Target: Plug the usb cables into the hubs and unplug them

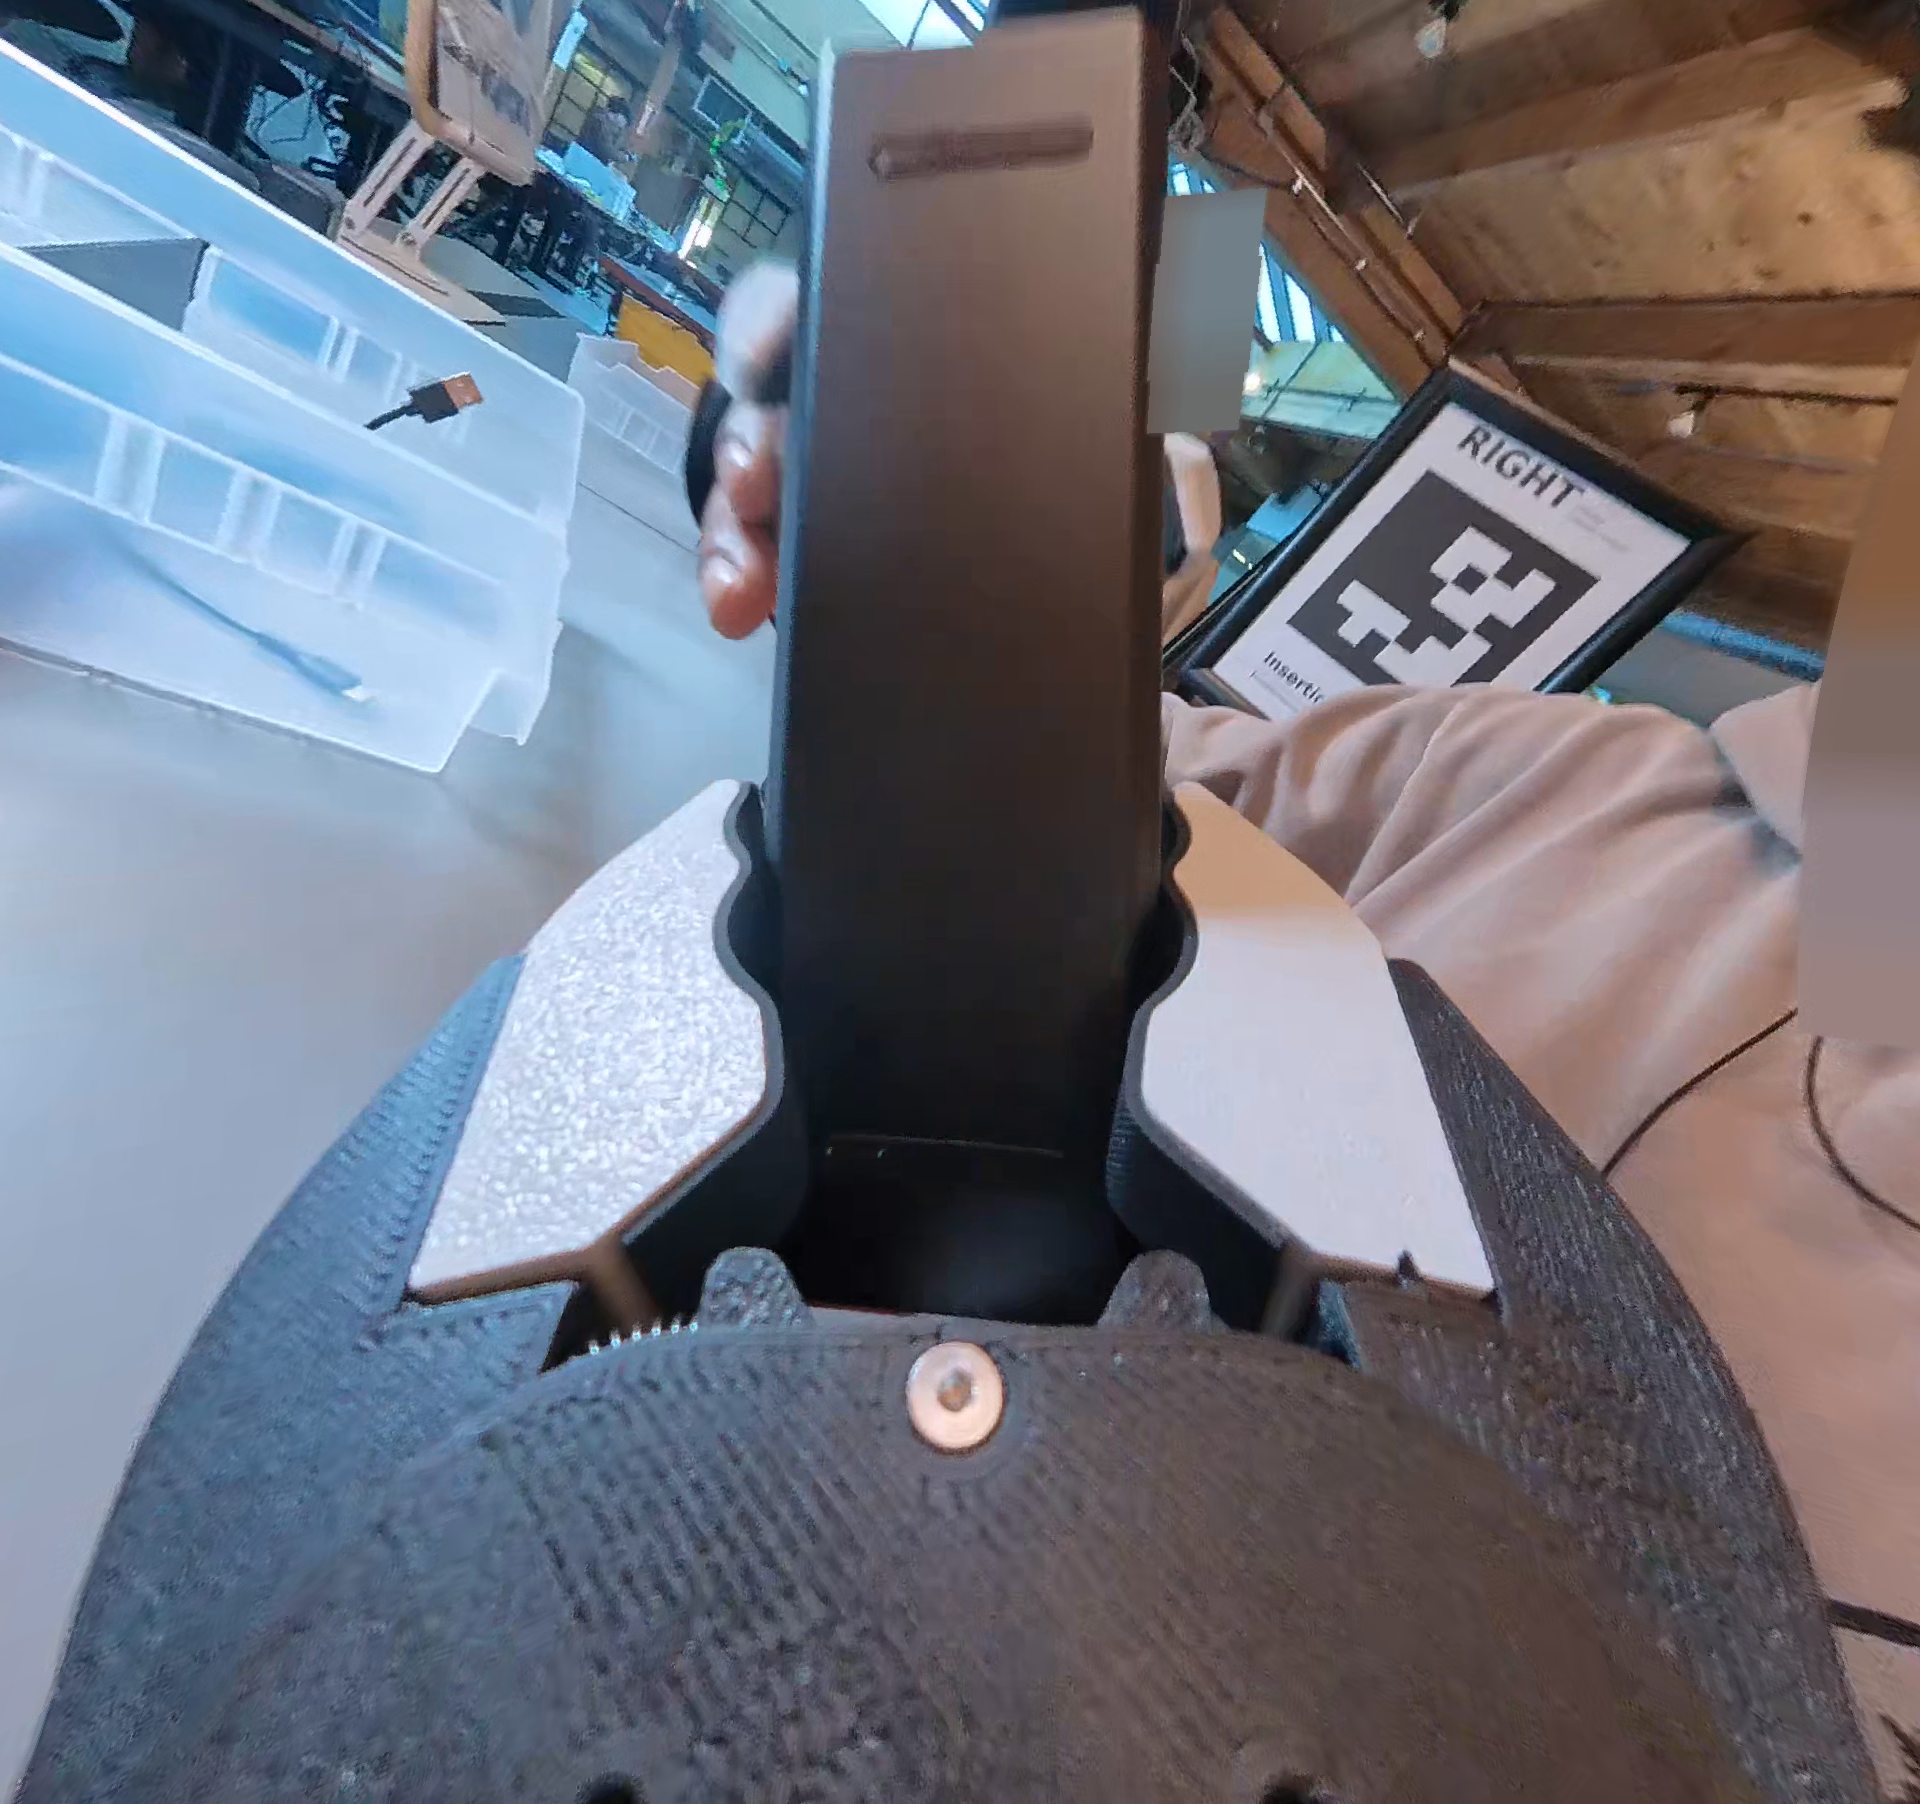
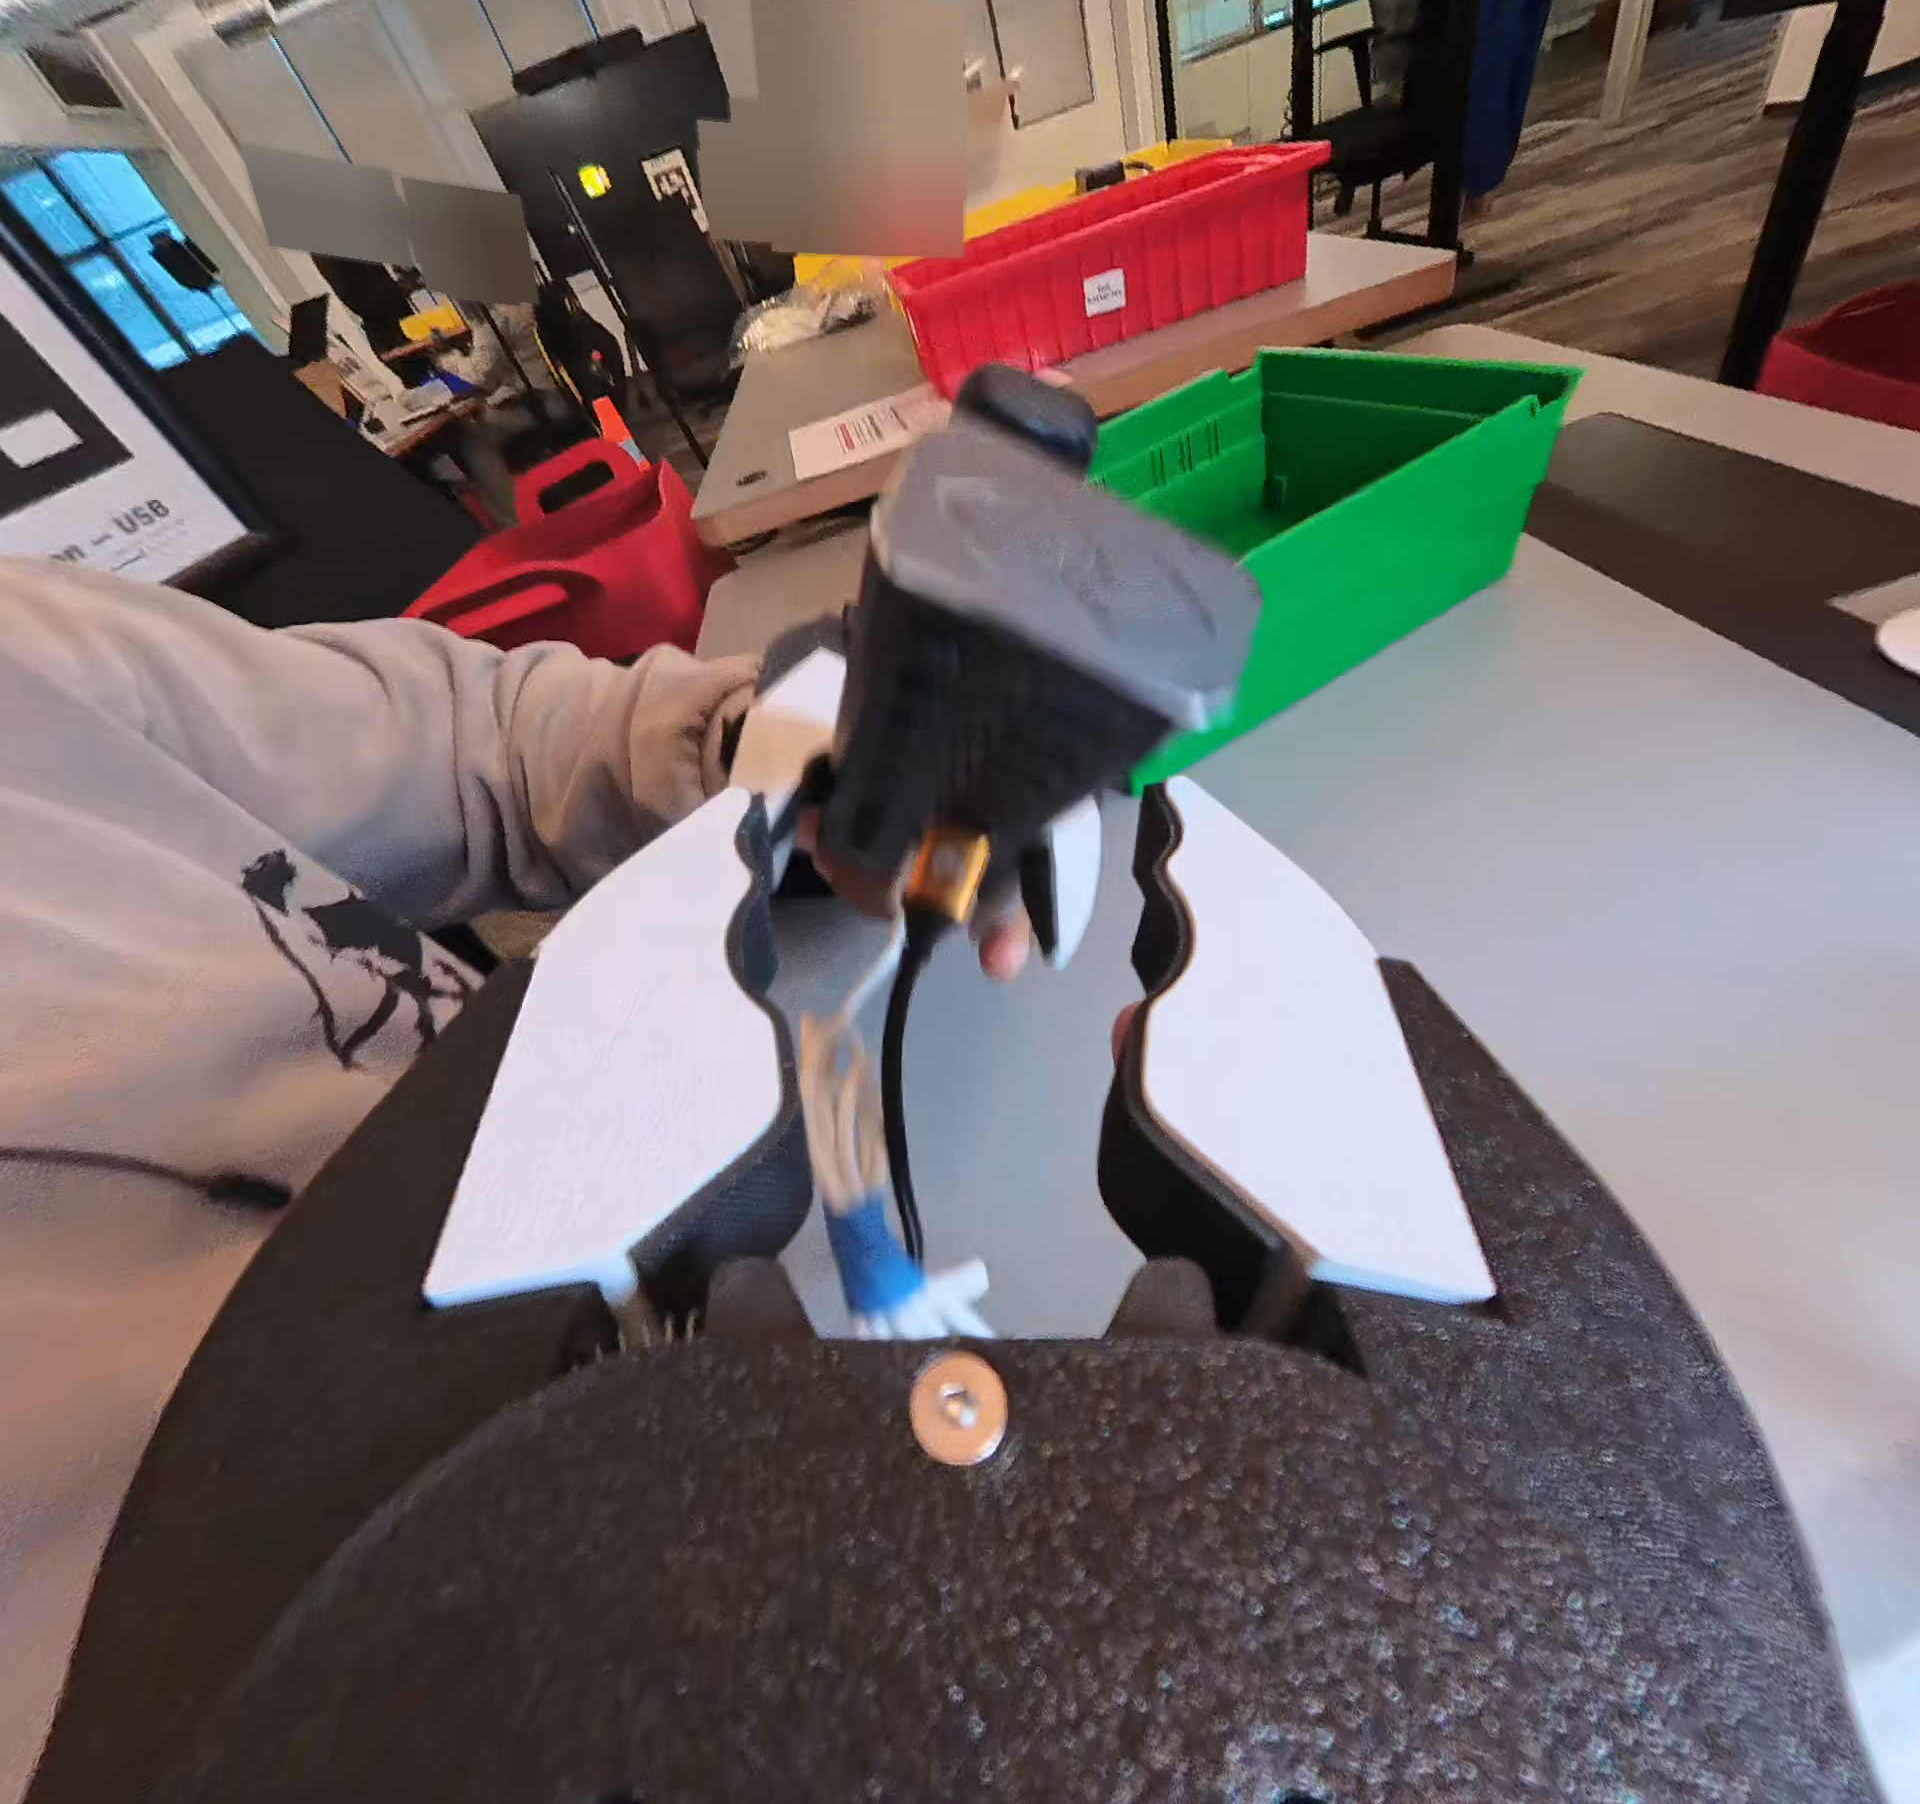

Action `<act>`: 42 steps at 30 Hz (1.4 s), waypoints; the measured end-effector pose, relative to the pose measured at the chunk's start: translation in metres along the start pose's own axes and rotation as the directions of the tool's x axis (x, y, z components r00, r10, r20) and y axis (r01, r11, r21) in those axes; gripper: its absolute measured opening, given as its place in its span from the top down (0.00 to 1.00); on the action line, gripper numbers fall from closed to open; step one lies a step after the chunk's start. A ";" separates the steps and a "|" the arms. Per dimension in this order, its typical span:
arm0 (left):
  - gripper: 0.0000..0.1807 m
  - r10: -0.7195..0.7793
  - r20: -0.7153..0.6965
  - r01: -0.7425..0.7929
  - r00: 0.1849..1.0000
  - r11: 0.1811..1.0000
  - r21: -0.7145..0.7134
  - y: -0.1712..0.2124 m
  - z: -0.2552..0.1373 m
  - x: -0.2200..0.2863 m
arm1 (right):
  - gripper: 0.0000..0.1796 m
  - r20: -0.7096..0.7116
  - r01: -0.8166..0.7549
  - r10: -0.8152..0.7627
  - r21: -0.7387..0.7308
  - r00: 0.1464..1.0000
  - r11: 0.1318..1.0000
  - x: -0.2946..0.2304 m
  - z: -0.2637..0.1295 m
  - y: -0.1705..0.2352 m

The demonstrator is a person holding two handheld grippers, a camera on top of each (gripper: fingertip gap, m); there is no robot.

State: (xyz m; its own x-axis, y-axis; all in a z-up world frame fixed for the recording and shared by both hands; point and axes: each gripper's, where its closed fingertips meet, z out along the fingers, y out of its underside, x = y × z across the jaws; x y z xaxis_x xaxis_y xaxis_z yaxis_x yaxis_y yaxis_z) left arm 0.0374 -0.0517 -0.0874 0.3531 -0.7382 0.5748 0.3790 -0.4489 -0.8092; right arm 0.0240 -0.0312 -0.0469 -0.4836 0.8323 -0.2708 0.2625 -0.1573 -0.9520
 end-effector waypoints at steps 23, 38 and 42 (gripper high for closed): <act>0.59 0.577 0.064 -0.558 0.814 0.808 -0.189 -0.015 0.030 0.007 | 0.83 0.004 0.374 -0.393 -0.315 0.920 0.872 -0.005 -0.002 0.015; 0.60 0.734 0.092 -0.694 0.673 0.670 -0.262 0.003 0.018 0.009 | 0.92 0.123 0.534 -0.524 -0.316 0.843 0.784 -0.016 0.018 0.042; 0.60 0.737 0.084 -0.709 0.670 0.670 -0.220 -0.003 0.019 0.022 | 0.92 0.137 0.539 -0.522 -0.250 0.842 0.804 -0.025 0.019 0.035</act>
State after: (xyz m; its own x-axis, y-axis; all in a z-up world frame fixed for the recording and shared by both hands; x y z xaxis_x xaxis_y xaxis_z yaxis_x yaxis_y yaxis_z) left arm 0.0598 -0.0571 -0.0699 0.5879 -0.7836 -0.2010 -0.1846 0.1120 -0.9764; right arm 0.0299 -0.0674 -0.0759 -0.6583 0.7101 0.2497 0.1593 0.4557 -0.8758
